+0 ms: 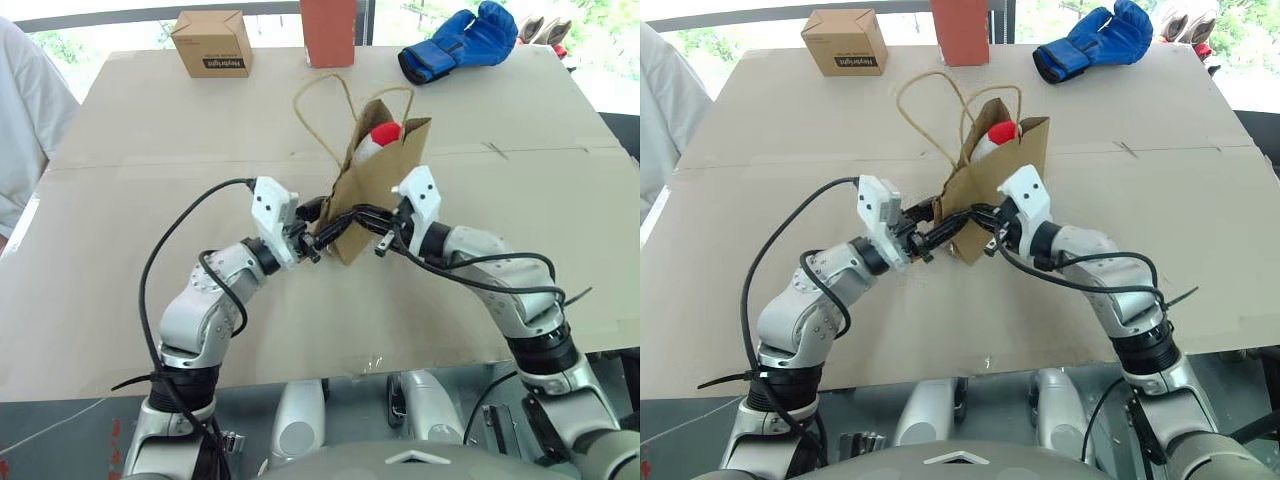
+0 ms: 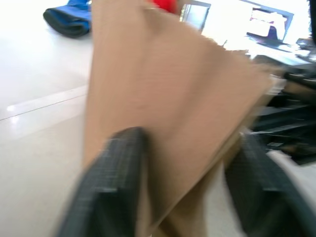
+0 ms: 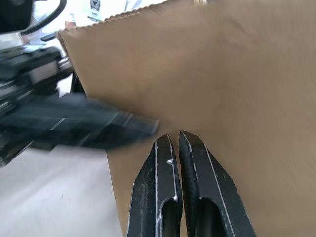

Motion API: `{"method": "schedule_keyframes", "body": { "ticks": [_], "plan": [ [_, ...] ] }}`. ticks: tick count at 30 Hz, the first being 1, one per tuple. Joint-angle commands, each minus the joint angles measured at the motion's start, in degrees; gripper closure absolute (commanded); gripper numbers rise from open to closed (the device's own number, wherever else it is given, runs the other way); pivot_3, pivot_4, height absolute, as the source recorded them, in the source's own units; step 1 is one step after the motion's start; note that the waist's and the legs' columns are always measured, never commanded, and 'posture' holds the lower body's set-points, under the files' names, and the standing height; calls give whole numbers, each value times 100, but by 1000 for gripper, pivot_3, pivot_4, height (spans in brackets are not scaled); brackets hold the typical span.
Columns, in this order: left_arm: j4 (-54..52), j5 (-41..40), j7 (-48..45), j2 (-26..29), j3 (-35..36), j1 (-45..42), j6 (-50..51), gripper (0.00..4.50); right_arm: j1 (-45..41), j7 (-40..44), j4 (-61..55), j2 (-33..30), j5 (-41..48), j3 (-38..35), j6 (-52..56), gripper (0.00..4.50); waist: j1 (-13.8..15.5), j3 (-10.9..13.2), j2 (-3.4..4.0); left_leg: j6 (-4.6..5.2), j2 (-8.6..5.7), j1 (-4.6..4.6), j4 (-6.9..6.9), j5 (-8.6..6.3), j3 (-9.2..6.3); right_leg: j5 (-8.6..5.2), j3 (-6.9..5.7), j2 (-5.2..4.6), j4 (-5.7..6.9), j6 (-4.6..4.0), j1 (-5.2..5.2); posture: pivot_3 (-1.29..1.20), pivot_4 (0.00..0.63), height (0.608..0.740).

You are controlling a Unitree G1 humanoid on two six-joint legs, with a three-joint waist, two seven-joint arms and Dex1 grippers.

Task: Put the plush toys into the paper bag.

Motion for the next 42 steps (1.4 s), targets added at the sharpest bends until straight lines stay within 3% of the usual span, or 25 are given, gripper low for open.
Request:
{"method": "schedule_keyframes", "body": {
  "ticks": [1,2,4,5,6,9,14,19,21,25,28,32,34,39,42],
  "plan": [
    [148,46,-262,55,104,-138,-414,4055,177,-84,-694,-308,-238,-316,-159,4500,3,0,0,0,0,0,0,0,-2,-1,-1,1,1,-1,0,0,150,714],
    [438,48,-581,155,158,-257,-679,4383,396,-93,-930,-509,-434,-462,-421,4500,0,-1,-2,0,0,0,0,0,-1,-1,-1,1,1,-1,0,0,150,714],
    [1032,-13,-1259,334,261,-539,-1130,4383,873,89,-1397,-859,-368,-922,-630,4500,46,-1,-1,0,0,1,2,0,-3,-6,-3,1,2,-6,0,0,150,714],
    [1371,-100,-1699,432,304,-726,-1328,4500,1140,240,-1639,-1074,-222,-1207,-597,4104,55,-1,-1,0,0,0,2,0,-4,-8,-5,1,2,-9,0,0,150,714],
    [1702,-126,-2124,533,309,-902,-1557,4500,1380,375,-1830,-1243,-28,-1480,-521,3987,60,-1,-1,0,0,0,5,0,-3,-9,-5,2,0,-12,0,0,150,714],
    [3192,11,-3555,822,286,-1684,-2481,4500,2186,1034,-2112,-1960,162,-2312,-642,2764,62,-2,2,0,0,-2,12,0,0,-13,-1,1,0,-18,2,0,150,714],
    [6152,637,-5663,972,-1,-3325,-4390,4500,3143,2362,-1964,-2880,896,-4054,-833,165,74,-3,-2,1,0,0,28,-1,-1,-26,0,4,0,-2,8,0,150,714],
    [7520,1154,-5894,916,-177,-3986,-5262,4500,3206,2406,-1951,-2988,1082,-4491,-833,70,54,-5,-7,3,0,-1,32,-2,-6,-25,2,5,1,-2,16,0,150,714],
    [7706,1274,-5789,917,-116,-4061,-5313,3803,3216,2273,-1982,-2921,1022,-4450,-859,0,34,-4,-8,3,0,-3,31,-2,-12,-24,1,7,3,-1,15,0,150,714],
    [7488,1137,-5576,935,134,-3930,-4912,2101,3235,2147,-2046,-2841,1027,-4330,-866,0,22,-4,-8,3,0,-4,32,-2,-15,-18,1,8,6,11,15,0,150,714],
    [5839,660,-5018,1398,533,-3002,-3399,649,3133,2120,-1885,-2748,1025,-4271,-977,0,-53,-3,-9,3,0,-1,30,-2,-14,-17,6,7,13,11,14,0,150,714],
    [3329,-189,-4431,2110,1167,-1146,-1391,649,3245,2238,-1557,-2696,911,-4455,-1226,0,-172,-3,-8,2,1,8,28,-2,-16,-16,11,8,48,15,7,0,150,714],
    [2266,-360,-4036,2330,1682,-44,-1051,649,3539,2378,-1387,-2663,840,-4628,-1369,0,-174,-4,-4,1,4,13,19,-2,-15,-18,16,7,50,12,3,0,150,714],
    [614,-911,-3420,2383,2995,2286,-143,649,4215,2717,-936,-2506,591,-4989,-1928,0,-11,-4,-3,-2,3,20,23,-3,-21,-53,-2,-3,54,5,13,0,150,714],
    [179,-835,-3092,2212,3093,2944,-110,649,4079,2767,-629,-2541,535,-4770,-2037,0,16,-6,6,-17,-3,34,31,-12,1,-53,-5,-35,52,5,17,0,150,714]
  ]
}}
